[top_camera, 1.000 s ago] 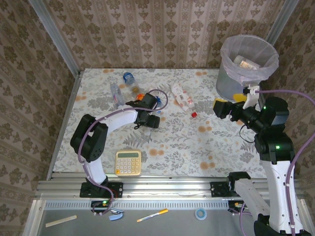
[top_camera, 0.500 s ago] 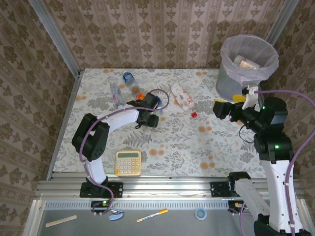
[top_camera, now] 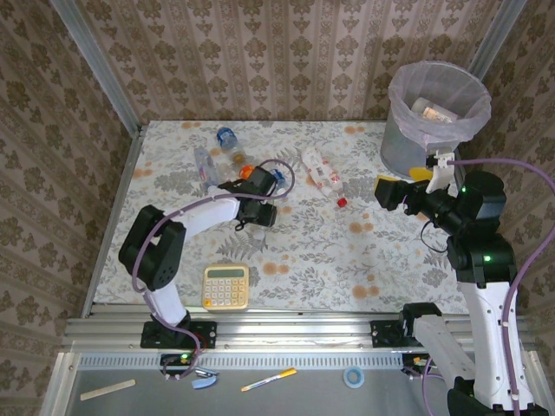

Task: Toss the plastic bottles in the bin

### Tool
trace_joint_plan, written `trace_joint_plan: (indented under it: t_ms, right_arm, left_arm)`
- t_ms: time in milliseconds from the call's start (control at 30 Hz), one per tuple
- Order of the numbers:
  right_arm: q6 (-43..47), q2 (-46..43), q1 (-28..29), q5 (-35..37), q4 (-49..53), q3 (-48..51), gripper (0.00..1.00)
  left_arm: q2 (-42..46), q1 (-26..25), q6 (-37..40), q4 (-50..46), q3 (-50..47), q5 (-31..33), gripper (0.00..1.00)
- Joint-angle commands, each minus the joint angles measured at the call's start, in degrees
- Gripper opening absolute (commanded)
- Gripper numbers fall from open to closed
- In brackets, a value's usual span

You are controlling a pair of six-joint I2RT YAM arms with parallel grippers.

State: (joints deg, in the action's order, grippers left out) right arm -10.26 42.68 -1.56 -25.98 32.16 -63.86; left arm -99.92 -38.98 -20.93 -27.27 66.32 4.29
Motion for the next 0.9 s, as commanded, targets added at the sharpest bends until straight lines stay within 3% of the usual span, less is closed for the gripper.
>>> trace_joint_plan:
  t_ms: [0, 533, 867]
  right_arm:
    - [0.2, -0.8, 0.3, -0.2, 0.1, 1.1, 1.00]
    - [-0.4, -0.6, 0.3, -0.5, -0.3, 1.8, 1.00]
    - [-1.6, -0.6, 0.4, -1.0, -0.6, 2.1, 1.00]
  left_arm:
    - [4.1, -0.4, 0.1, 1.9, -1.4, -0.7, 0.44]
    - [18.1, -3.4, 4.6, 6.2, -5.6, -2.6, 0.42]
    - [26.2, -7.2, 9.9, 14.9, -8.9, -5.5, 0.42]
